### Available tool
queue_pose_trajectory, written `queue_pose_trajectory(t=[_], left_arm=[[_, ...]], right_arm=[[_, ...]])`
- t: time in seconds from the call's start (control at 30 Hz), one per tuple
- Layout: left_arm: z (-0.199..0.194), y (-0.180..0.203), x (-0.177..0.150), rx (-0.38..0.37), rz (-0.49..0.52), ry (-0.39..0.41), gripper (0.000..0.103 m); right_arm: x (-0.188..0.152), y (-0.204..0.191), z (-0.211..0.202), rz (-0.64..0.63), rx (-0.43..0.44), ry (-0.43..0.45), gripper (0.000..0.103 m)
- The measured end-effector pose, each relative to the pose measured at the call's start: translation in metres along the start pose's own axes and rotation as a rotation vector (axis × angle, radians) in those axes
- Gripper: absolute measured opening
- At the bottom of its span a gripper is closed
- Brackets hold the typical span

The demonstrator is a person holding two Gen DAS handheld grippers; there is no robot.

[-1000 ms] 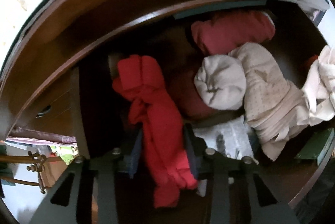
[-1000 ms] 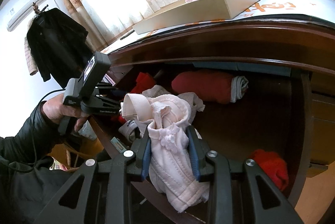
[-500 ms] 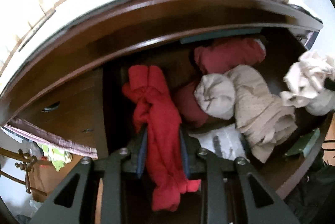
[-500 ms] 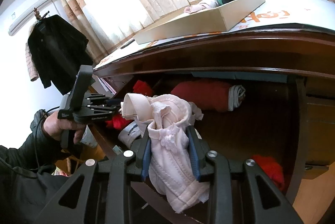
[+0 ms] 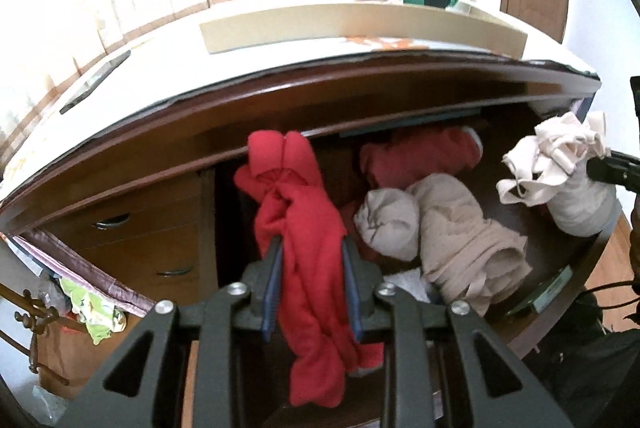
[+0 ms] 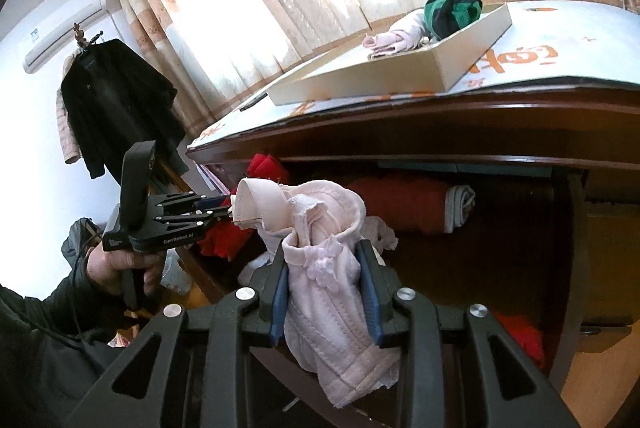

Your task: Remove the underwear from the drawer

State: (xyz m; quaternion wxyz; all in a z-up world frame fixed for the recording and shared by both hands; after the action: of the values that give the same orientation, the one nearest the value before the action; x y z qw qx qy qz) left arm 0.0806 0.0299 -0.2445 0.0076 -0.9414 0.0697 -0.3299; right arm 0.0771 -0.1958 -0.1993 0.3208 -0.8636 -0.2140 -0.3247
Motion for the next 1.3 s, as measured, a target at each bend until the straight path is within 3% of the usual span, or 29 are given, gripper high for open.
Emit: queue_pose_trajectory(t=[0.5,0.9,1.3], left_arm=[[-0.033,0.007,0.000,-0.008,-0.006,0.104,0.024],[-0.061,0.008,0.008,-0.019,-0.036,0.230,0.024],[-0.092,0.019,0.026,-0.001,0.006,0.347,0.023]], right_arm=[[0.009,-0.005,-0.006,-0.014,0.029,0.044,0.034],[0.017,-0.011,-0.014,-0.020,0.049,0.097,0.034],[0.031,-0.019,-0.024,-0.021,0.076,0.160,0.034]])
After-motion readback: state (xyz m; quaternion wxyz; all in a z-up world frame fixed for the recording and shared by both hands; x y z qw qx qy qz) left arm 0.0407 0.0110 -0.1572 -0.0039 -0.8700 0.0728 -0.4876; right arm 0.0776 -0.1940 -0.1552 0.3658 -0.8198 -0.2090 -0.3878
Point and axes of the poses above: each gripper's, at about its wrist camera, not at the fingertips, and z roughly the way its jaws point, y to its right, x to its top, the point moved 8 cm from there along z, roughly the way its jaws point, and after that the axes turned 5 degrees about -y, right-handed, at the moved point
